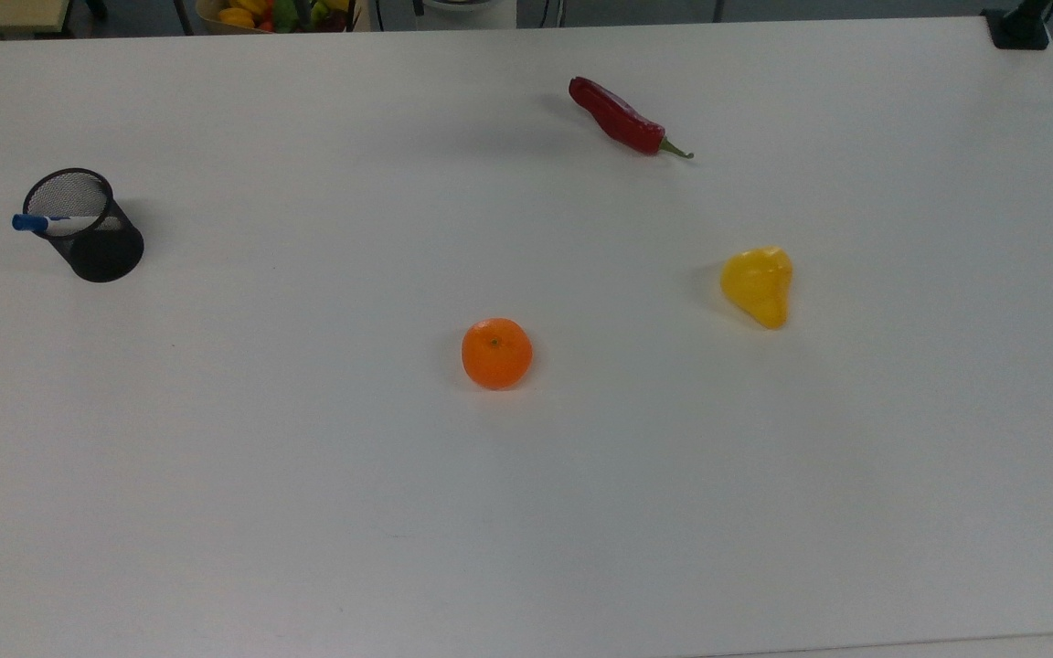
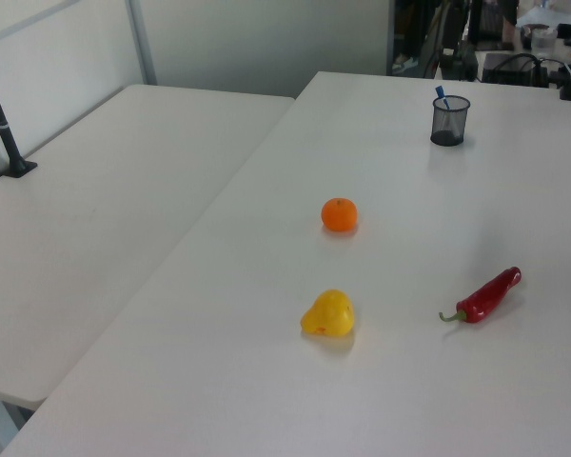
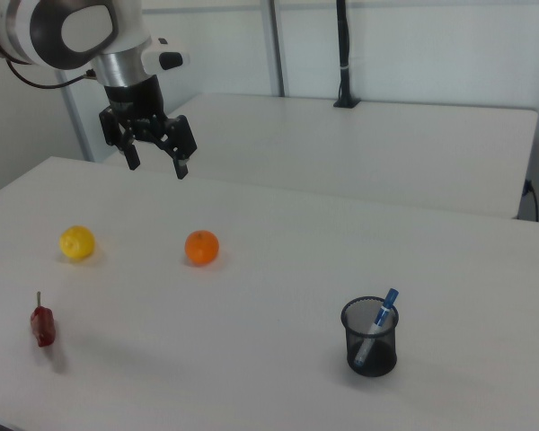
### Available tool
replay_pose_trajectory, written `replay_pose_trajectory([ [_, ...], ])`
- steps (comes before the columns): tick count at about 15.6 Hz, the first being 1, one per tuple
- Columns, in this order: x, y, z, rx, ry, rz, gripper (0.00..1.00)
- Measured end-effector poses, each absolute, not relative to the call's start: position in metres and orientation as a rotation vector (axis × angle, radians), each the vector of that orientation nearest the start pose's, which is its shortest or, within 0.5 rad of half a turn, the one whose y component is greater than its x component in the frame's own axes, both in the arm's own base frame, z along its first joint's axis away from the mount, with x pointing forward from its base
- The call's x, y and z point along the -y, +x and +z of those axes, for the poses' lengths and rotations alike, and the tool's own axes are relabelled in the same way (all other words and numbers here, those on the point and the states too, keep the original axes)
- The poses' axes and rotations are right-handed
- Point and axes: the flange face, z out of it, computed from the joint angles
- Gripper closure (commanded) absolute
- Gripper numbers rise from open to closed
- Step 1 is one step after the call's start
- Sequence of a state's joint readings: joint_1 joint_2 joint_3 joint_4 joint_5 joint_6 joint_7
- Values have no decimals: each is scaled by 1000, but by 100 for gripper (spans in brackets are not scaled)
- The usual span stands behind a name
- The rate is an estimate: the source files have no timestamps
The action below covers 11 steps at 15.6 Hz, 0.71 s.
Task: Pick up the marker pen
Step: 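Move the gripper from rest toward the black mesh pen cup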
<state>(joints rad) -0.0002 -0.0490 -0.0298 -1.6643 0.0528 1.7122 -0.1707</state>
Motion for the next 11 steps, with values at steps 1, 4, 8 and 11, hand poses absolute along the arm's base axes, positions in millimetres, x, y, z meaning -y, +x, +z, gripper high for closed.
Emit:
replay_pose_trajectory([
  [1,18,552,620,194,-3089,-158,0],
  [4,44,552,621,128,-3094,-176,0],
  [8,89,560,622,20,-3105,-312,0],
  [11,114,567,619,-41,-3118,-391,0],
])
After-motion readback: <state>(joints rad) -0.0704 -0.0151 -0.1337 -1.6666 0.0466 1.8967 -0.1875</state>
